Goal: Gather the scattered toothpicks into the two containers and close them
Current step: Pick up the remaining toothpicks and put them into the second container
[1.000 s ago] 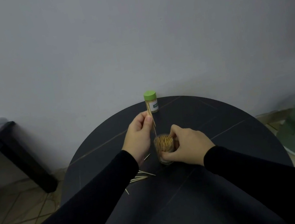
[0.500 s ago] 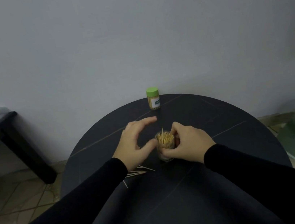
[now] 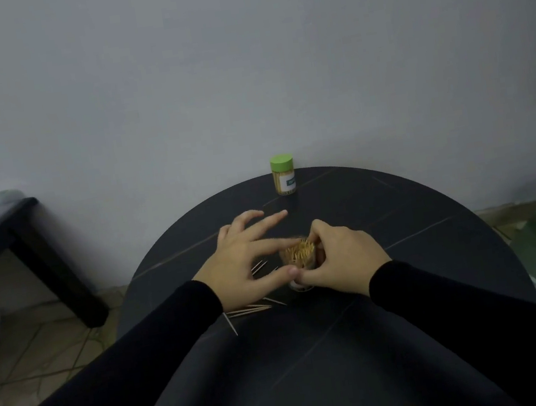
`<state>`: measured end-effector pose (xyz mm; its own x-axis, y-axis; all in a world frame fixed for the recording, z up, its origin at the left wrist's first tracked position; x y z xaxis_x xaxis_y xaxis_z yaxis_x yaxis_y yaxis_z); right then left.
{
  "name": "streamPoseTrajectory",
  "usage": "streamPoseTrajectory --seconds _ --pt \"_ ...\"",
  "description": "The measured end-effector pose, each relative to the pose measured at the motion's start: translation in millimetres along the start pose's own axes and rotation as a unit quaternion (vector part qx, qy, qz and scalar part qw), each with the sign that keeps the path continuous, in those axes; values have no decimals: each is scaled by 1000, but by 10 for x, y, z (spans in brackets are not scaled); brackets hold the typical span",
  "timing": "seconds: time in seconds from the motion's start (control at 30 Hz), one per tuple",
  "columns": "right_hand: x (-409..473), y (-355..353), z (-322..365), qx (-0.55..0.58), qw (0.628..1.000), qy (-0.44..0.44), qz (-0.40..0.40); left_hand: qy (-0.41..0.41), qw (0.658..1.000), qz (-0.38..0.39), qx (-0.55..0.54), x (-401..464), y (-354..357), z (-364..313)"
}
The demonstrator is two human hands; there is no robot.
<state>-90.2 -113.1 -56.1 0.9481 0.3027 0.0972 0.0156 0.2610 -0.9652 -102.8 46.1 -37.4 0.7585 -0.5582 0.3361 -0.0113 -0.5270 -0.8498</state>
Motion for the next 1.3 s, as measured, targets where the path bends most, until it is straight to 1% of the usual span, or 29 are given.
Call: streamPoseTrajectory --seconds 0.1,0.13,0.17,0.2,0.23,0.3,0.33,0.37,0.43,0.5,0.63,0.73,0.87,0.93,1.17,1.23,1.3 --pt "-1 2 53 2 1000 -2 -3 -17 997 -46 -52 -69 -130 50" --pt "-3 -2 76 1 1000 -4 -3 -28 996 -52 -63 -95 -165 90" --pt "-6 -12 96 -1 1000 -5 -1 -52 995 -42 -70 -116 -183 148" --pt "-9 -16 115 0 1000 -6 2 -89 994 -10 -64 -147 -181 224" --pt "-10 -18 125 2 1000 -5 8 -132 990 39 -36 -182 -157 312" --pt "-11 -14 150 4 1000 -4 17 -211 966 143 51 -287 -79 496" --pt "-11 -9 160 3 1000 -4 17 -239 952 173 75 -338 -39 570" --pt "-10 -6 166 2 1000 -4 16 -256 946 184 81 -374 -1 619" --pt "-6 -4 183 0 1000 -3 15 -258 949 169 67 -396 54 656" --pt "-8 -20 188 -3 1000 0 17 -240 960 138 50 -372 102 636" --pt "-3 -59 188 -28 999 5 17 -209 976 49 23 -316 177 563" --pt "6 -55 153 -42 999 17 3 -190 981 3 37 -264 208 480" --pt "12 -56 86 -55 998 33 -9 -153 982 1 107 -129 220 363" --pt "11 -66 55 -58 997 40 -8 -149 980 10 130 -59 221 342" --pt "0 -70 12 -56 997 49 -10 -230 963 51 130 91 285 362" --pt "3 -72 15 -53 998 45 -11 -271 957 39 98 123 230 390" --pt "4 -76 14 -52 998 43 -8 -309 949 11 60 164 158 411"
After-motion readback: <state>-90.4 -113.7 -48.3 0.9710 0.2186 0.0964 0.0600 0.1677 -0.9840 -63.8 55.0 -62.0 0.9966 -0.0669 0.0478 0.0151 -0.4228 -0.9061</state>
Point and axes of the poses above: each hand's wrist, its own x-axis towards the middle knuckle, its own y-axis out of the palm, z = x × y, the point moved 5 cm from there along x, towards the middle knuckle, and after that the axes turned 11 degrees about -x, right-handed, at the moved point
